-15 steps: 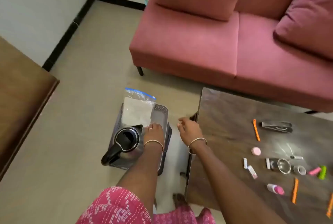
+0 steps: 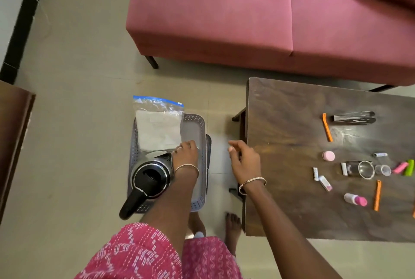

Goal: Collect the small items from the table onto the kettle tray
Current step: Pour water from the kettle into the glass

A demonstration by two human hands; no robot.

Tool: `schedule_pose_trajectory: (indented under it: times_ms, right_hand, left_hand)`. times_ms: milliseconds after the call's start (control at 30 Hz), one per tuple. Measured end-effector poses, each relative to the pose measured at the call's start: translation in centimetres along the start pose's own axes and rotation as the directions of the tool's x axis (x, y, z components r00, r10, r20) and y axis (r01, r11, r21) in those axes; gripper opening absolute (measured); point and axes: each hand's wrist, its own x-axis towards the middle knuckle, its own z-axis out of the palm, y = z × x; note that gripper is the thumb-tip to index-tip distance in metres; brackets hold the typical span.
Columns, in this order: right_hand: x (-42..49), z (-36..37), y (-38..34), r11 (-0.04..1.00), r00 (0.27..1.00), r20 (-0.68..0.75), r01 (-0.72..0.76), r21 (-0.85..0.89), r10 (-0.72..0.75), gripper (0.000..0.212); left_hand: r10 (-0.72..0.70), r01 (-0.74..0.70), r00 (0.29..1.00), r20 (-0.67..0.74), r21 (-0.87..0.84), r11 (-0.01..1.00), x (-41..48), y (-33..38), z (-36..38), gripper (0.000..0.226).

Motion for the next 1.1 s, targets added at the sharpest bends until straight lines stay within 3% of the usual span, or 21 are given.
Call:
schedule_pose_trajectory:
  times_ms: [133, 267, 367, 433, 567, 800, 1000, 1100]
  right_hand:
    - [-1.1, 0.5, -0.5, 0.999, 1.000, -0.002, -0.028, 0.031, 0.029, 0.020]
    - [-2.0, -0.3, -1.8, 0.997, 0.999, -0.025, -0.036, 0.064, 0.038, 0.019]
    - [-3.0, -1.3, -3.1, 0.992, 0.997, -0.037, -0.057, 0.112, 0.061, 0.020]
    - [-3.4, -1.8, -3.7, 0.986, 0.996, -0.055, -0.068, 0.153, 0.077, 0.021]
    - [-5.2, -1.9, -4.8, 0.981, 0.999, -0.031, -0.037, 0.189, 0.044, 0.019]
    - [-9.8, 2.3, -6.1, 0.973, 0.985, 0.169, -0.058, 0.221, 0.020, 0.016]
    - [-13.6, 8.0, -8.2, 0.987, 0.853, 0.520, -0.118, 0.108, 0.045, 0.012]
    - [-14.9, 10.7, -9.8, 0.872, 0.681, 0.706, -0.449, 0.195, 0.193, 0.017]
  left_hand:
    - [0.042, -0.041, 0.999, -0.029, 0.054, 0.998, -1.2, 0.3, -1.4, 0.037]
    - [0.080, -0.071, 0.992, -0.095, 0.087, 0.994, -4.3, 0.0, -3.8, 0.055]
    - [0.138, -0.144, 0.976, -0.170, -0.025, 0.989, -8.3, -0.9, -6.0, 0.085]
    - [0.152, -0.199, 0.953, -0.261, -0.165, 0.966, -11.3, -1.7, -7.3, 0.092]
    - [0.005, -0.214, 0.913, -0.407, -0.470, 0.856, -18.3, -4.7, -9.8, 0.090]
    - [-0.333, -0.119, 0.783, -0.525, -0.652, 0.749, -26.4, -11.2, -8.5, 0.085]
    - [-0.572, 0.067, 0.687, -0.449, -0.744, 0.665, -29.0, -16.1, -4.4, 0.090]
    - [-0.623, 0.086, 0.659, -0.421, -0.781, 0.619, -29.6, -17.8, -2.6, 0.092]
